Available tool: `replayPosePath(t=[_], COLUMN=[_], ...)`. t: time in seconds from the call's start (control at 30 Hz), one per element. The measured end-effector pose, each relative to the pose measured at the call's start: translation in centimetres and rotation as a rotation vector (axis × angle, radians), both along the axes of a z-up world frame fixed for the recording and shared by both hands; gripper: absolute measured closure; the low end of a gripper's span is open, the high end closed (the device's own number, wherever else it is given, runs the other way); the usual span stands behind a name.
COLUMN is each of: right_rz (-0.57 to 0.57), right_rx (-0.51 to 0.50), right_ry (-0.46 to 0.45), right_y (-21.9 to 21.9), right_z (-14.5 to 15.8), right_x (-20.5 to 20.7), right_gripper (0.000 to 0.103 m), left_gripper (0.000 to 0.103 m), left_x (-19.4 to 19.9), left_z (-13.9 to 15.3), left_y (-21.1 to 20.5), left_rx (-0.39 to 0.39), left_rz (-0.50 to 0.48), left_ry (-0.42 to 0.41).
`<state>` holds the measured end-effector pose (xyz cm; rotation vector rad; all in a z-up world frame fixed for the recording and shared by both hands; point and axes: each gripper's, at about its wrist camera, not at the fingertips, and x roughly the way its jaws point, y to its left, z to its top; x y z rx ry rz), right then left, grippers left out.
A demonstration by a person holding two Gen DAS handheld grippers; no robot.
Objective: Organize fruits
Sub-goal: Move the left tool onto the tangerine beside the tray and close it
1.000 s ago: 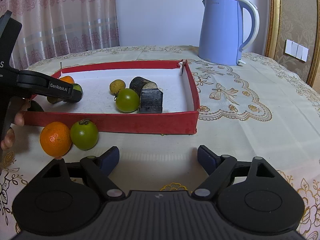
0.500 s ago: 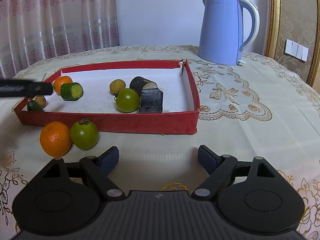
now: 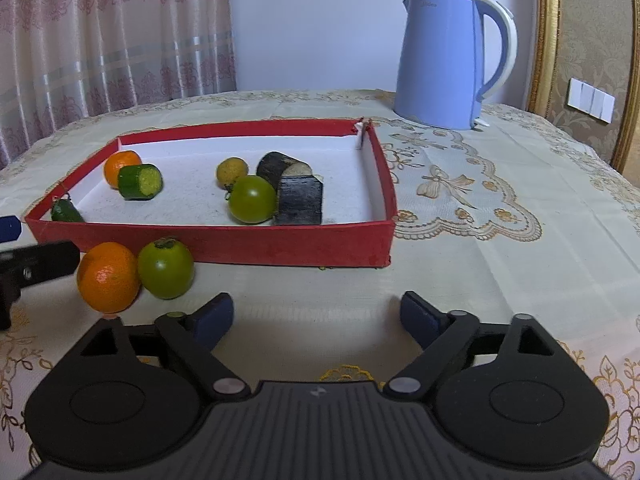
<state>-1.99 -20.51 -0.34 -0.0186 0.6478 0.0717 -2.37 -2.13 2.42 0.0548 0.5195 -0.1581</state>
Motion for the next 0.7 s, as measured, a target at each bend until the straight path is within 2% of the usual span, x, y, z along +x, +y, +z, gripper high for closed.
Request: replayPosePath(t=[0.17,0.4,0.53,0.7], right_rz=[-0.009,-0.031,-0.041,-0.044], right_rx=[-0.013,-0.088,-0.053,-0.015], right_ry=[-0.009,-0.046,-0.025,-0.008], right_y=[0.1,0.4,-0.4,-1.0], right_z=[-0.1,0.1,0.1,-0.1], right_x=[-0.2,-1.3,-1.0,-0.7], right_gripper=[0.008,0.008,0.008,0.007], left_gripper=[0.013,0.015,0.020,0.020], left_x=[0.4,1.3,1.4,1.2], left_z=[-0.3,-1.0,-1.4,-1.6], left_y=[-0.5,-1.0,-1.2,-1.3], left_rx=[-0.010,-0.018,-0.030,-0.032], left_rz=[0.005,-0.007,0.000,0.006], left_ry=[0.021,0.057,0.085,0.079])
